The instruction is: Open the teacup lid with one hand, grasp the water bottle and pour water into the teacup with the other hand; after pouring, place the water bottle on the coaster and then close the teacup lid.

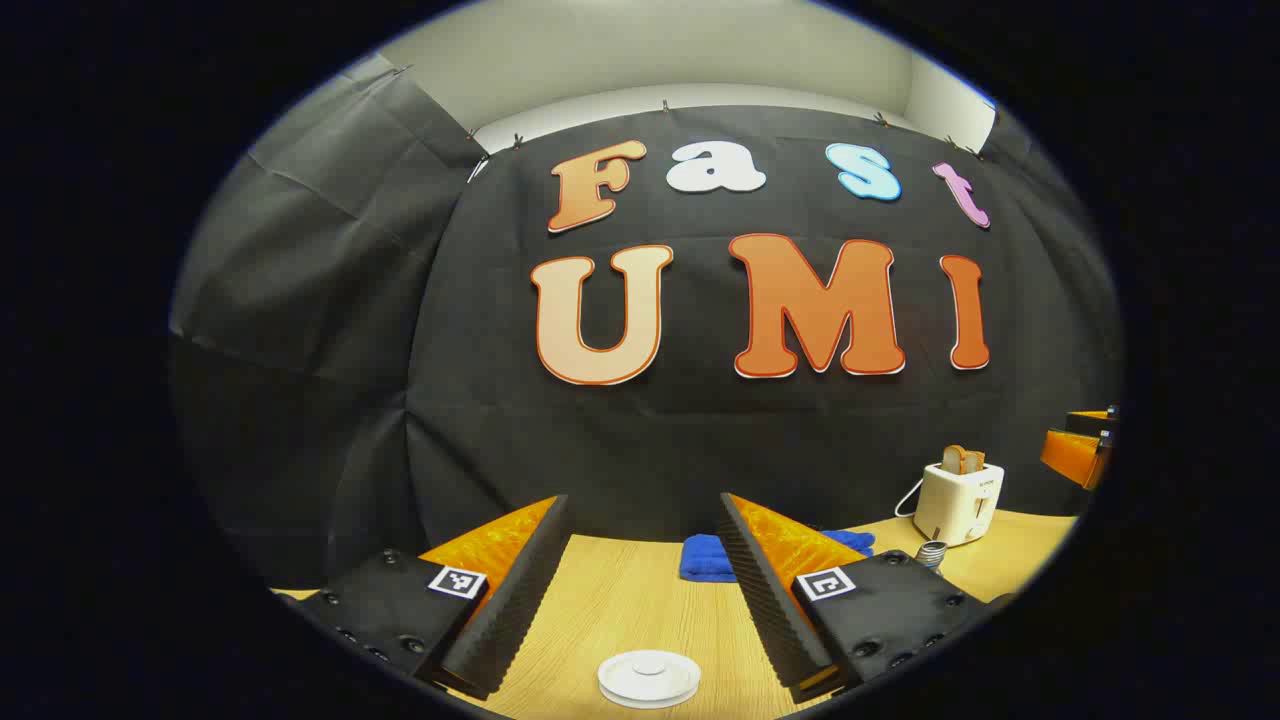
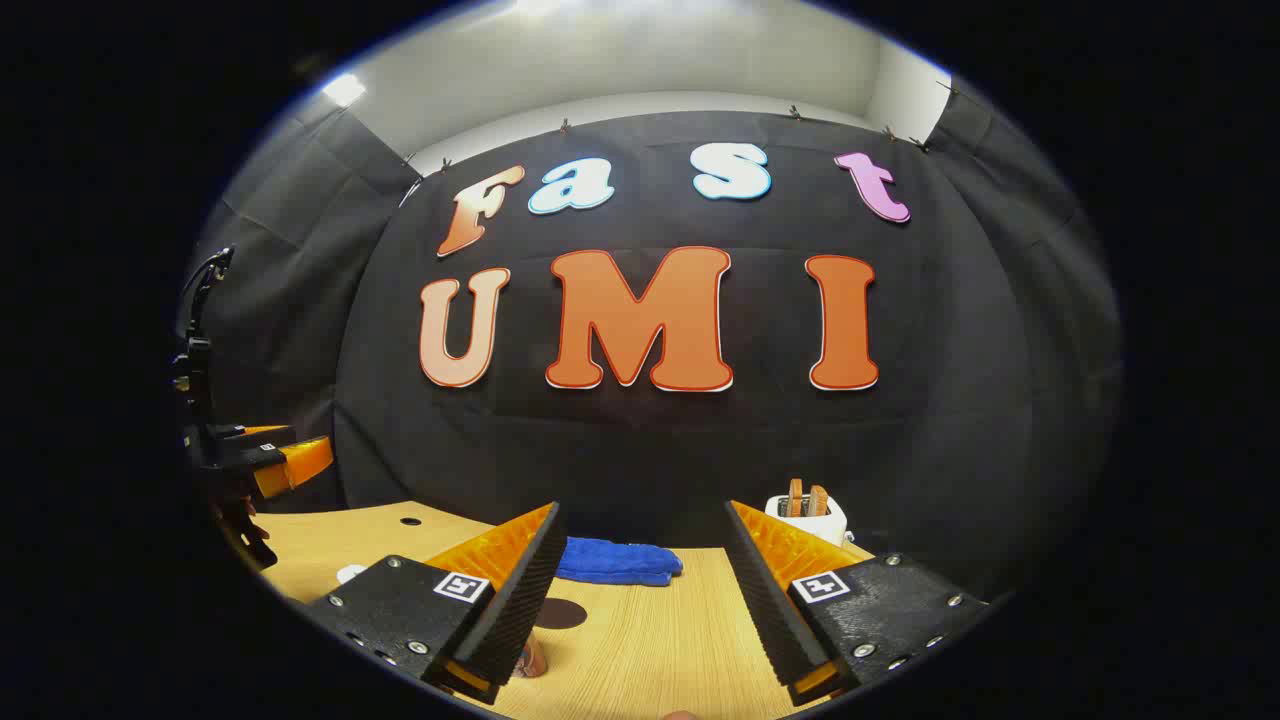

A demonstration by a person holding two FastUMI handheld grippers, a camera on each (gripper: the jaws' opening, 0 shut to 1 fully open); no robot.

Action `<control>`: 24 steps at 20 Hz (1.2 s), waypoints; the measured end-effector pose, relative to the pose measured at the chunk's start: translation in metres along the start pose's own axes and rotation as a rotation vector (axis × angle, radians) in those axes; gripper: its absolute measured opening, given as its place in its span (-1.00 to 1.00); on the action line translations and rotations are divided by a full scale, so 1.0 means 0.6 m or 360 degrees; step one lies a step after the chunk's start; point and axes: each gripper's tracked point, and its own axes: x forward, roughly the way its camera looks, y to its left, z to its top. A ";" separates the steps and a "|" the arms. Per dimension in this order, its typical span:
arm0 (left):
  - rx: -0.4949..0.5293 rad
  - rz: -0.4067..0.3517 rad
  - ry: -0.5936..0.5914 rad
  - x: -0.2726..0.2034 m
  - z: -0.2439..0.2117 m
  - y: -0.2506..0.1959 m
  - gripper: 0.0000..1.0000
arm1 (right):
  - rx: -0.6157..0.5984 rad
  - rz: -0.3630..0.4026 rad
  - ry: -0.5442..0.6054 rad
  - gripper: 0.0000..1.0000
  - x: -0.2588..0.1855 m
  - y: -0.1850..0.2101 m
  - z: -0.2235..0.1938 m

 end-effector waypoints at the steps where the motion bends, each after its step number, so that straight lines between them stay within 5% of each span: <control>1: 0.0000 0.0002 0.0001 0.000 0.000 0.000 0.93 | 0.0000 -0.0002 -0.0001 0.88 0.000 0.000 -0.001; 24: 0.0029 -0.0021 0.0048 -0.002 -0.023 0.020 0.94 | -0.0025 0.0070 0.0036 0.89 0.009 0.039 -0.020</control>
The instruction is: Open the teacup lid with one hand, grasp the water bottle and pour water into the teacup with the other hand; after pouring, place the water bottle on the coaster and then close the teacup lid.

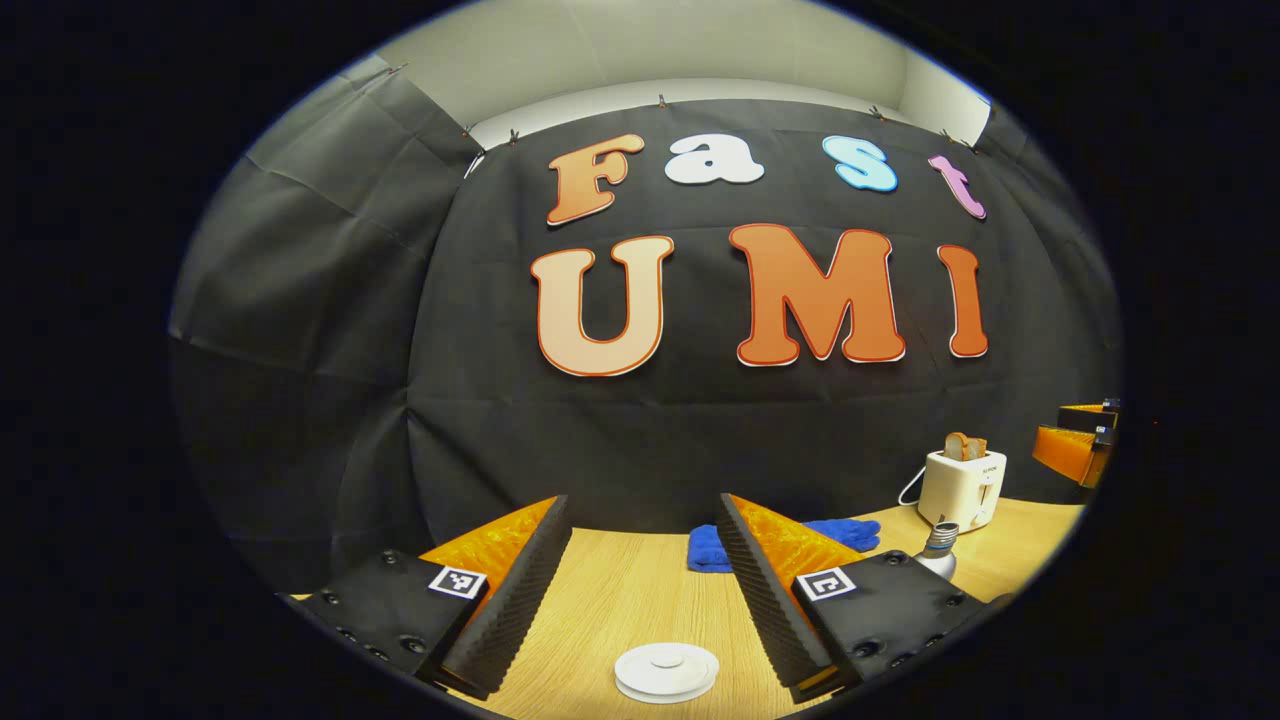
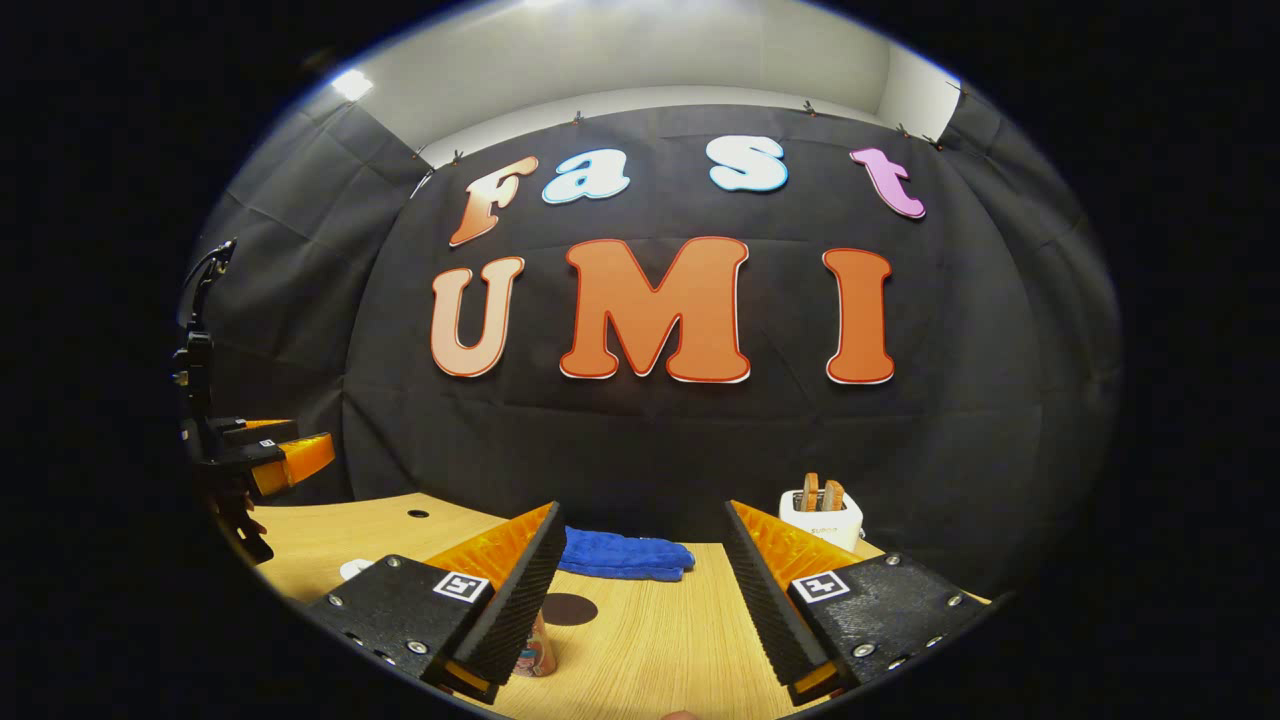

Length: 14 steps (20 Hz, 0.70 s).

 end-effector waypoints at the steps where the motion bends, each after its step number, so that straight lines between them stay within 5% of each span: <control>1: 0.0001 0.0001 0.0009 0.001 -0.005 0.002 0.94 | -0.0003 0.0016 0.0003 0.88 0.000 0.007 -0.003; 14: -0.0001 -0.0072 0.0211 -0.003 -0.095 0.002 0.96 | 0.0001 0.0214 0.0151 0.89 -0.003 0.080 -0.070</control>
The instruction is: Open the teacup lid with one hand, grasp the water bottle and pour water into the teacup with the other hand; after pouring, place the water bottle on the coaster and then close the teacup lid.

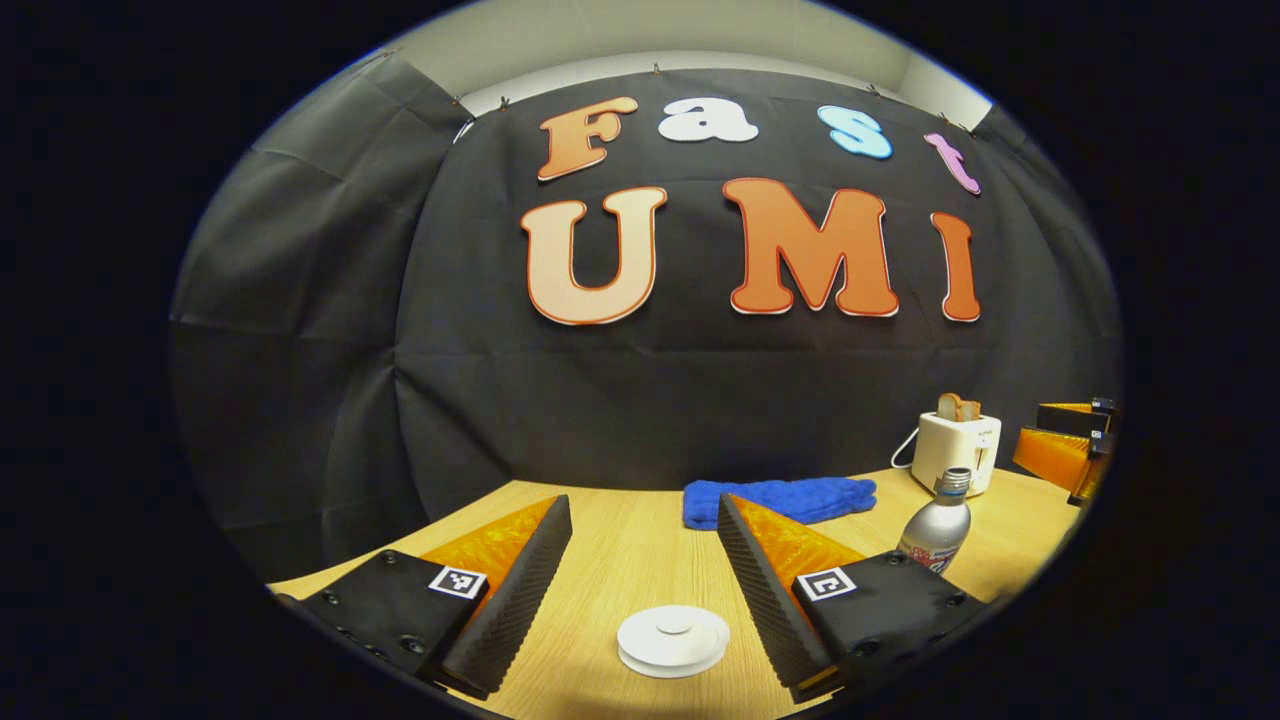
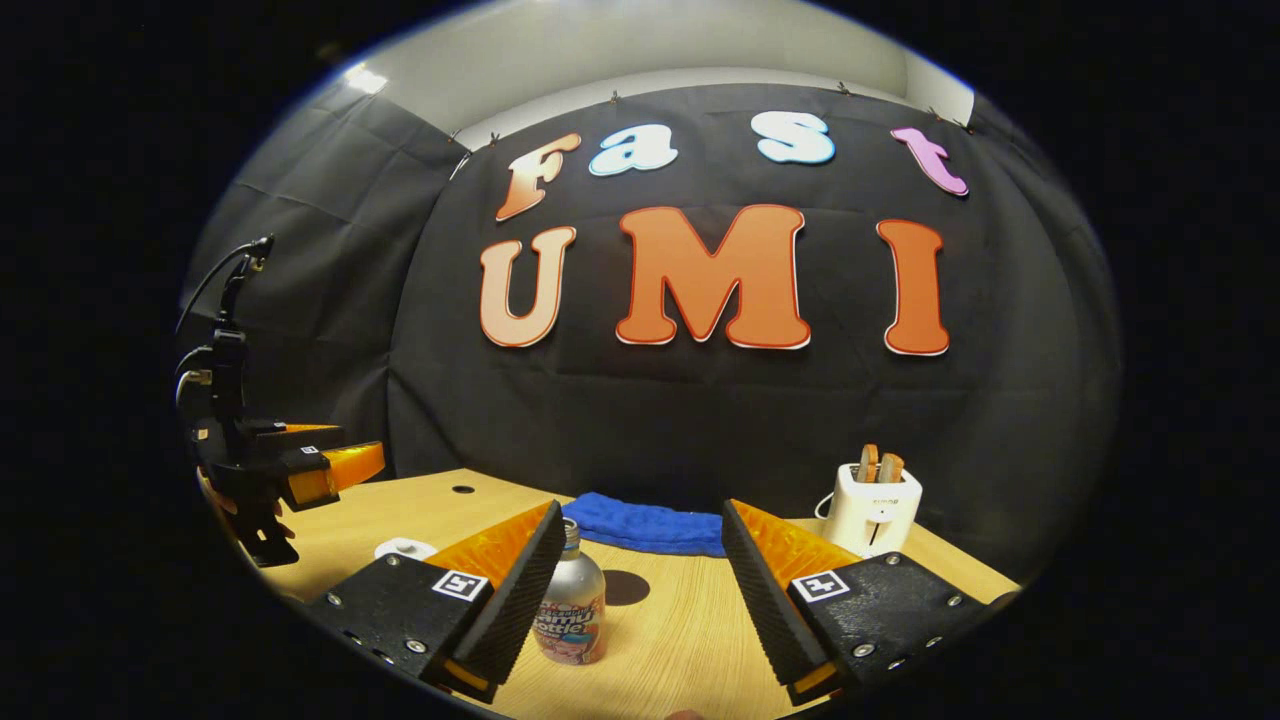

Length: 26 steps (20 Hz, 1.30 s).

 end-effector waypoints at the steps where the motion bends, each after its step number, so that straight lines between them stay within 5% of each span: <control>1: 0.0000 -0.0008 0.0027 0.002 -0.012 -0.004 0.94 | 0.0006 0.0014 0.0015 0.89 0.000 0.004 -0.009; 16: 0.0089 -0.0095 0.0404 0.028 -0.164 -0.025 0.93 | 0.0012 0.0200 0.0262 0.89 0.026 0.070 -0.111; 18: 0.0124 -0.0098 0.0426 0.033 -0.176 -0.027 0.63 | 0.0001 0.0221 0.0287 0.89 0.032 0.079 -0.123; 24: 0.0148 -0.0126 0.0495 0.037 -0.201 -0.040 0.62 | 0.0013 0.0244 0.0365 0.89 0.045 0.087 -0.155; 26: 0.0143 -0.0130 0.0508 0.037 -0.207 -0.042 0.43 | 0.0014 0.0246 0.0385 0.89 0.047 0.088 -0.163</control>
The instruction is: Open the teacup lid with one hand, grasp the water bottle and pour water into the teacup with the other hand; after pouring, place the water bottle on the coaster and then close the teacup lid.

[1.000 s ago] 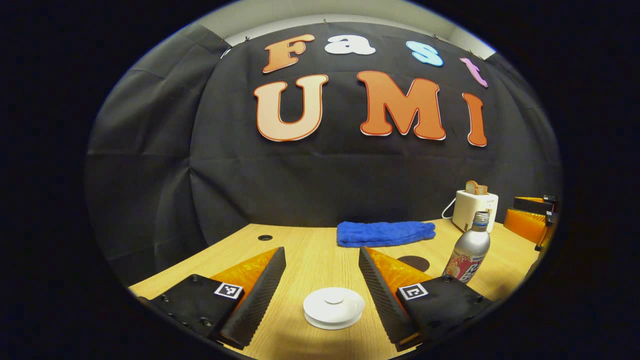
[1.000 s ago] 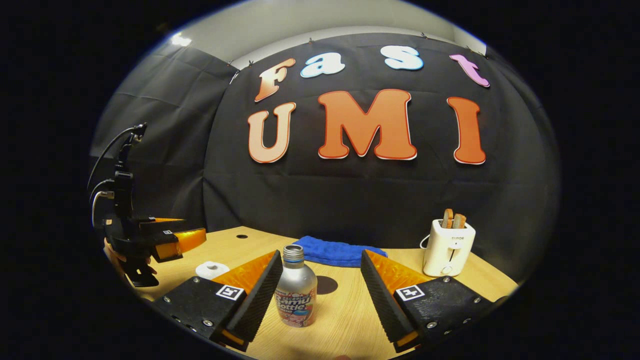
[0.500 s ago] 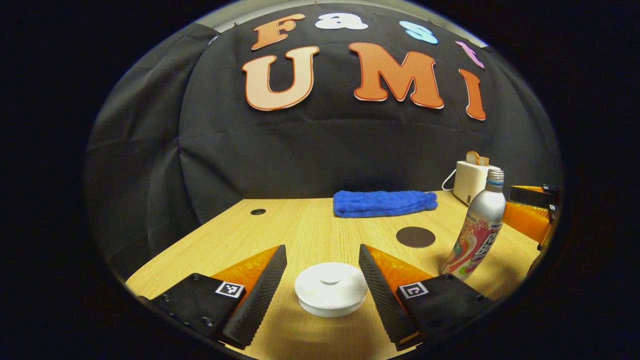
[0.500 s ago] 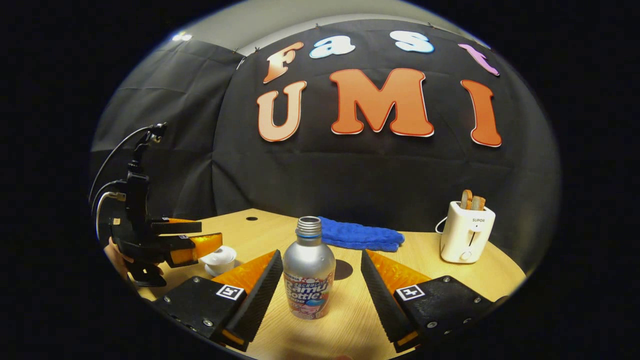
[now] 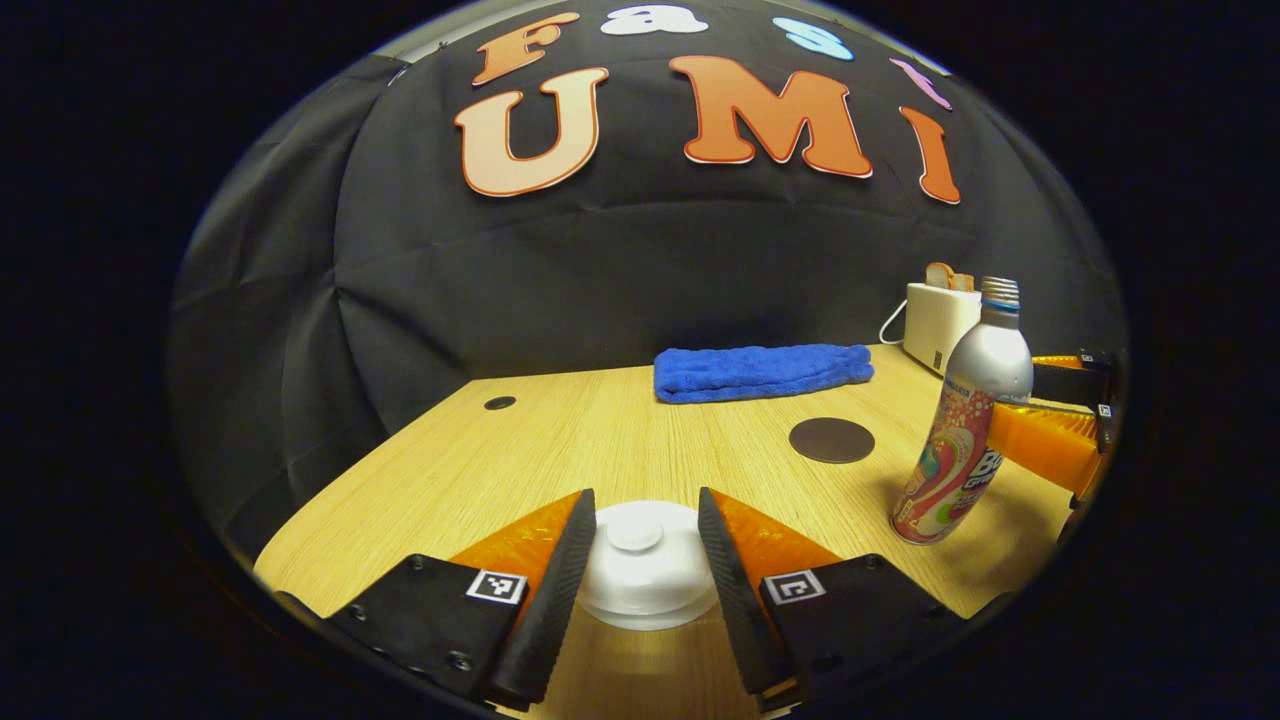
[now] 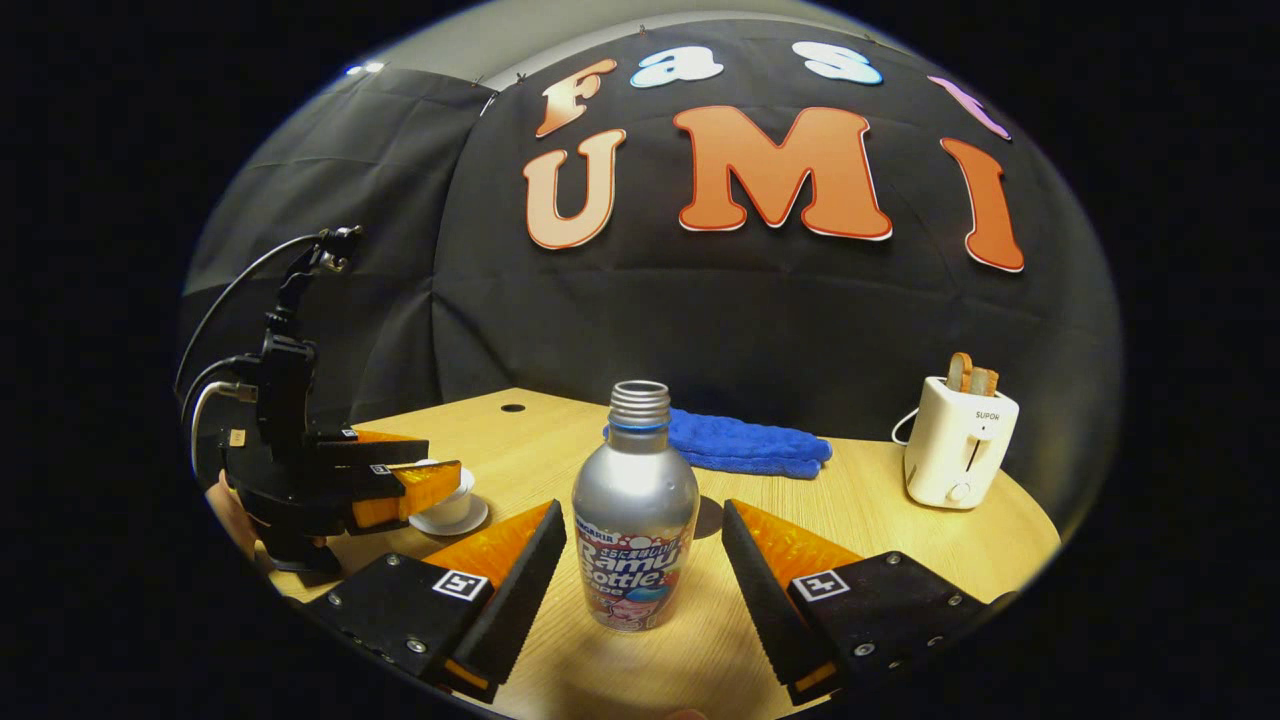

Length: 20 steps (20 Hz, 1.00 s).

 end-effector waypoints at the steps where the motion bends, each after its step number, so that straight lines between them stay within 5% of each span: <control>1: -0.0005 -0.0003 0.0007 0.008 -0.004 -0.001 0.42 | 0.0000 0.0000 0.0009 0.89 0.001 0.001 -0.003; 2: 0.0004 0.0002 0.0018 0.007 -0.005 0.000 0.12 | 0.0001 0.0002 0.0016 0.89 0.004 0.000 -0.005; 3: -0.0002 0.0012 0.0021 0.011 -0.006 0.003 0.20 | 0.0002 0.0003 0.0024 0.89 0.006 0.002 -0.009; 4: 0.0000 0.0013 0.0019 0.010 -0.005 0.004 0.00 | 0.0004 0.0005 0.0031 0.89 0.007 0.003 -0.011; 7: 0.0009 0.0037 0.0012 0.015 -0.004 0.009 0.07 | 0.0005 0.0004 0.0047 0.89 0.011 0.002 -0.015; 8: -0.0002 0.0046 0.0007 0.012 0.002 0.012 -0.22 | 0.0005 0.0005 0.0051 0.89 0.013 0.001 -0.017; 9: 0.0003 0.0043 0.0012 0.013 -0.004 0.010 -0.27 | 0.0006 0.0005 0.0054 0.89 0.013 0.001 -0.018; 20: 0.0012 0.0093 -0.0076 0.005 0.017 0.032 -0.35 | -0.0005 0.0000 0.0132 0.89 0.035 0.008 -0.038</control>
